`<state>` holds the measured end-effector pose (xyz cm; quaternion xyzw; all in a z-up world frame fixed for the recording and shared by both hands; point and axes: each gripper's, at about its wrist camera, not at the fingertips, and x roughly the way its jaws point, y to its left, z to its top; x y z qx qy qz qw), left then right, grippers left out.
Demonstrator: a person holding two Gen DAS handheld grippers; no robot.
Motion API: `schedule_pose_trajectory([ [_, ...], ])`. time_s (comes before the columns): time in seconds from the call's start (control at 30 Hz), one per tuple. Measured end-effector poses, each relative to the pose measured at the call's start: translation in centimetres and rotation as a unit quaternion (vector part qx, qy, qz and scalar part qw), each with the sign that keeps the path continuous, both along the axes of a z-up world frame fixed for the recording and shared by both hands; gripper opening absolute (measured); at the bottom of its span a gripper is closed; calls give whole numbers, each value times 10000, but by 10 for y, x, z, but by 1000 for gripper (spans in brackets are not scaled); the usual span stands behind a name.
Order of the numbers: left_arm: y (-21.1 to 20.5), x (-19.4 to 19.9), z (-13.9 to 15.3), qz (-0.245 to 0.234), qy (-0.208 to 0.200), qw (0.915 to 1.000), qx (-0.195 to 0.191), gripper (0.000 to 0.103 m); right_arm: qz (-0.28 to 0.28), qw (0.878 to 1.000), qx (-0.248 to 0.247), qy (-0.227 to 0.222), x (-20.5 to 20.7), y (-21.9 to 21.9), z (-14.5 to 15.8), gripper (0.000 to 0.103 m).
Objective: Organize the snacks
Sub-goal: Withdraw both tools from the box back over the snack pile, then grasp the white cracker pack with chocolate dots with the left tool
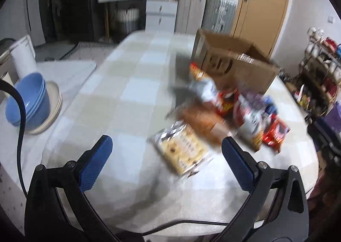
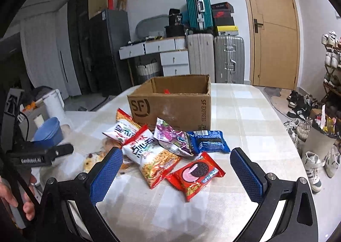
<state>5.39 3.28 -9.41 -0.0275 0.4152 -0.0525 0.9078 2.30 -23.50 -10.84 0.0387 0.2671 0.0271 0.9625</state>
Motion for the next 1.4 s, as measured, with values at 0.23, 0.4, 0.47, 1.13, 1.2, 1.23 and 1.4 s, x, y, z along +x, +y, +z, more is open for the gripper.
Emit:
schedule_pose_trajectory([
  [0.23,2,9,-13,-14,239,9992,-308,102,-117,9996,206,168,17,-16,-8,102],
  [0.4,-5,36,-41,114,981,9947,-283,102,-99,9990,293,316,24,-23,-15,102],
  [0.47,-7,47,-51,253,1179,9925,-194,102,-124,9990,234,347,25,-23,-18,102],
  [1.13,-45,89,-82,90,1434,9881,543,95,-230,9936,912,631,28,-53,-26,102],
  [1.2,-48,81,-76,-202,1359,9889,563,76,-253,9927,975,658,27,-56,-27,102],
  [1.23,-47,73,-72,-272,1360,9886,578,66,-277,9923,998,673,26,-58,-27,102],
  [1.4,-40,69,-69,-592,1394,9872,500,60,-281,9911,1014,816,26,-60,-32,102],
])
